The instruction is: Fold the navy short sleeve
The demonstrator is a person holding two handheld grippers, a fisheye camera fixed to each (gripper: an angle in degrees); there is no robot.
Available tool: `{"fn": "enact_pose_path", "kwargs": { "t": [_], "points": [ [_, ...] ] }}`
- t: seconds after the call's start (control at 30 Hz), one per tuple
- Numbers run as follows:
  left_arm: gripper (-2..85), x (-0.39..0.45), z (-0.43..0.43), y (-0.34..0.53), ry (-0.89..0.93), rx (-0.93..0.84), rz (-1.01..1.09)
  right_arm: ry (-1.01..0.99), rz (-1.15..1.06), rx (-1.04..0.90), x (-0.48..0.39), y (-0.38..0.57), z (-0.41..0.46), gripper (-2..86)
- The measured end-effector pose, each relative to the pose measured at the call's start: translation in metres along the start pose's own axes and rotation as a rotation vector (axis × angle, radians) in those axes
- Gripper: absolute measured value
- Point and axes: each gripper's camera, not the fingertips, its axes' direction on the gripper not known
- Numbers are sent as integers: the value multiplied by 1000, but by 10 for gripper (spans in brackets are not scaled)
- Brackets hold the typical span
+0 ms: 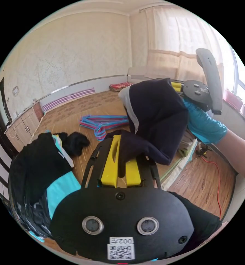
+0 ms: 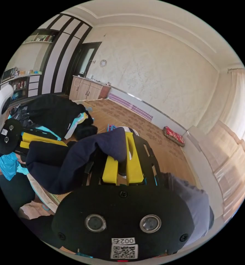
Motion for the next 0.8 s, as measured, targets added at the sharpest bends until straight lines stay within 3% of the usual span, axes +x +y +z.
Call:
{"fn": "enact_pose_path", "kwargs": {
  "t": [0.53, 0.67, 0.8],
  "points": [
    [-8, 98, -38, -203, -111, 321, 113, 353, -92, 152, 236, -78, -114, 22],
    [-8, 157, -18, -234, -55, 335, 157, 459, -96, 66, 299, -42, -128, 20],
    [-8, 227, 22, -222, -26, 172, 361, 529, -140, -171, 343, 25, -127, 21]
  ]
}}
